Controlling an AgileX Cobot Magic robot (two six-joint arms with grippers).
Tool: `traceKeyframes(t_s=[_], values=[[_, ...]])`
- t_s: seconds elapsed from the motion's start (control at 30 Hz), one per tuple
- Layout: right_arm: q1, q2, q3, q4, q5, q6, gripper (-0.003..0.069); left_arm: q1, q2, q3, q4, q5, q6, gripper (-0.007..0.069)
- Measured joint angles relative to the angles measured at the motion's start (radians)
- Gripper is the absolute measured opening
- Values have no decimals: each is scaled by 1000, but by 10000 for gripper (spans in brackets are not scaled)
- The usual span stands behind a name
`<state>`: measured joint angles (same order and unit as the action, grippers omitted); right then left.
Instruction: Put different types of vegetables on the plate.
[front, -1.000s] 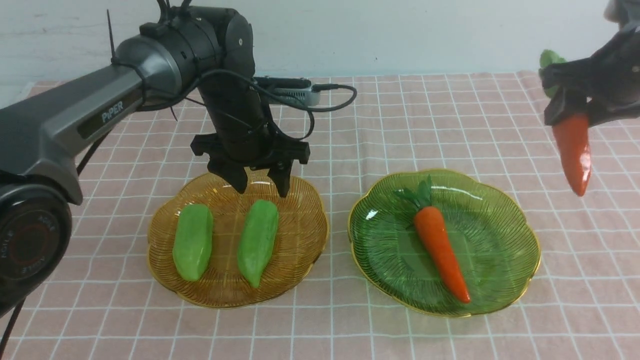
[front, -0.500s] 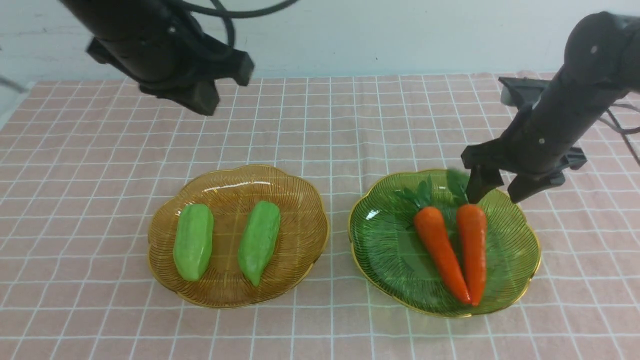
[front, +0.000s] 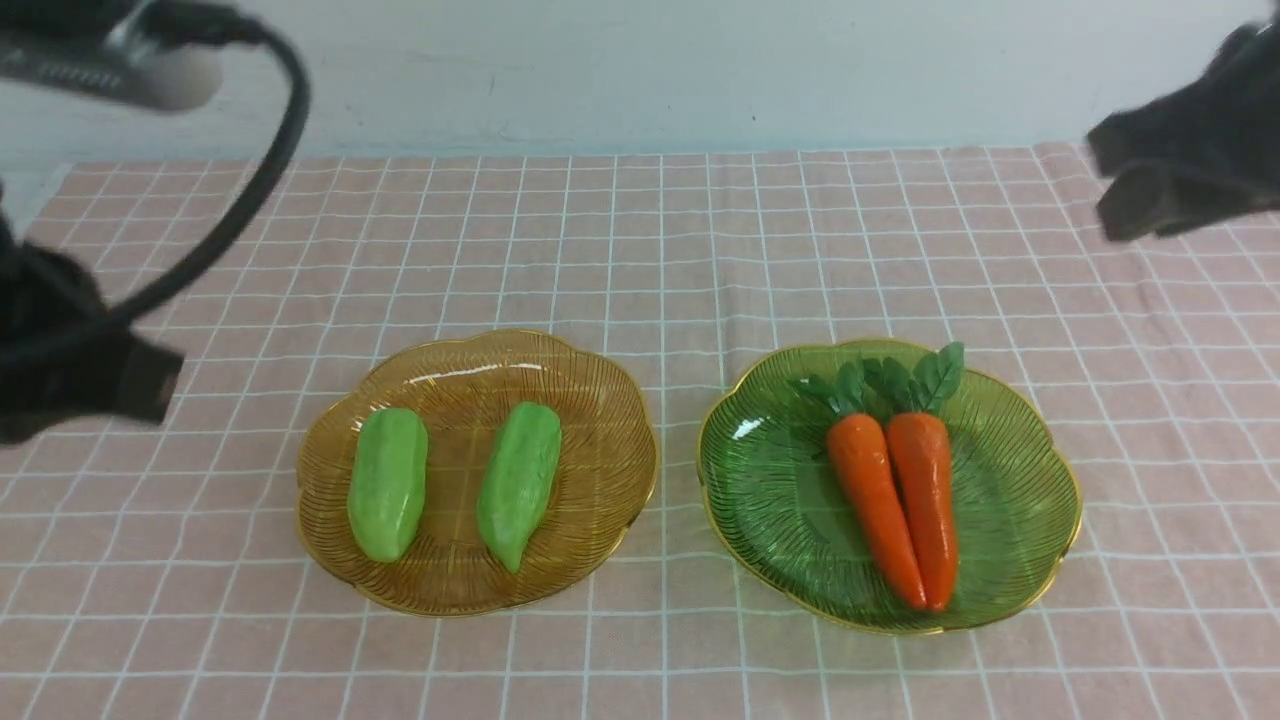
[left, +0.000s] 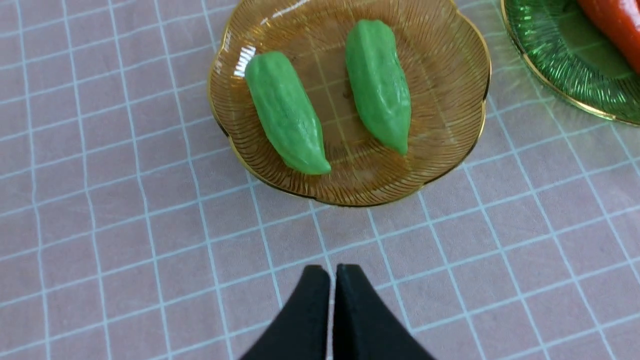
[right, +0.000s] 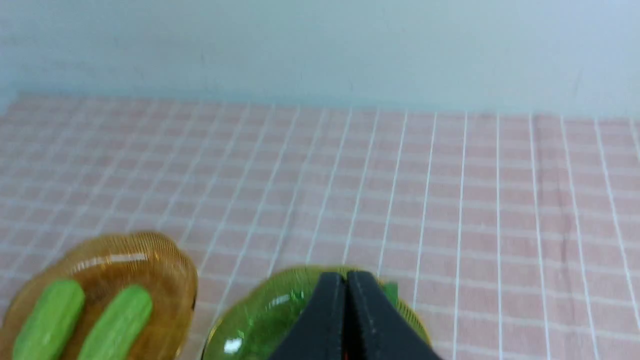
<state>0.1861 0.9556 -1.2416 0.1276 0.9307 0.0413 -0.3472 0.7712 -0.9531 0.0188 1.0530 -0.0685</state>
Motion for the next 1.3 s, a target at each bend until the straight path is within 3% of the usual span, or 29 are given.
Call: traceKeyframes(t_s=[0.2,0.37,0.6,1.3], values=[[0,-648,630,-1,-559,0,-15,0,-185,231,5,-240,-1,-3],[0,-957,908,-7,-692,20,-15,0,-239,364,-3,-435,-2,-3],[-1,-965,936,-68,-774,20,-15,0,-293,386,-11,-444,-2,-3],[-1,-965,937,-79,-779,21,-15,0,-484,394,14,-378,-20,-3]])
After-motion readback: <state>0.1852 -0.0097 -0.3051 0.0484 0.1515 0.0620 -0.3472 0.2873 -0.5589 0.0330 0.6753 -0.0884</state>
